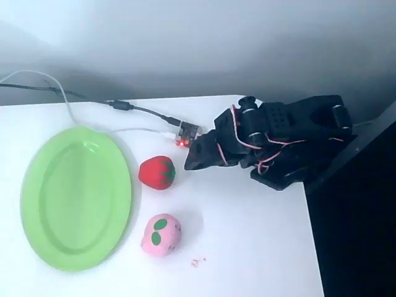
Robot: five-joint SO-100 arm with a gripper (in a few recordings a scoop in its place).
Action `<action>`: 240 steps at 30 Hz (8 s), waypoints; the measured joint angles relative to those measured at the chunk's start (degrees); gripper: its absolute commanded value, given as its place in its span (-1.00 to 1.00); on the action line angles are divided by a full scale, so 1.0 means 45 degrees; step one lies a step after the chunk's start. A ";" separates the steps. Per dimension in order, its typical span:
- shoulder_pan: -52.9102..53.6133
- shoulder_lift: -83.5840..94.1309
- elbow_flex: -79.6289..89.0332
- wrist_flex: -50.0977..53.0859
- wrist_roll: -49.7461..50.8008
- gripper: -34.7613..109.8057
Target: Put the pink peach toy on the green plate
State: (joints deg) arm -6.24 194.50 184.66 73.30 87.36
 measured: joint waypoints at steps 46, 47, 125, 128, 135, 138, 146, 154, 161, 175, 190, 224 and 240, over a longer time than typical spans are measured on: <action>-0.4121 -1.2090 -1.4355 -0.3457 0.3027 0.10; -0.4727 -1.2344 -1.4355 -0.3477 0.3496 0.08; -0.1406 -2.6191 -2.3691 -0.4141 -0.1230 -0.28; -0.1387 -2.6387 -2.3867 -0.4141 -0.1055 -0.19; -0.1680 -2.6660 -2.4063 -0.4336 -0.0859 0.06; -0.1641 -2.6660 -2.4063 -0.4395 -0.0645 0.08; -0.1543 -2.6523 -2.4414 -0.4863 -0.1250 0.16; -0.0410 -2.1738 -2.2773 -0.4863 -0.1250 -0.16; 0.1035 -1.5391 -1.7344 -0.4863 -0.1250 -0.52; 0.1699 -0.4844 -0.6270 -0.1777 -0.1016 -0.52; 0.1406 0.0000 -0.1035 -0.0078 -0.0879 -0.52; 0.0938 0.0059 0.0000 -0.0020 -0.0156 -0.52; 0.0938 0.0059 0.0000 -0.0020 -0.0156 -0.51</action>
State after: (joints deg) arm -2.02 194.77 184.66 73.21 86.66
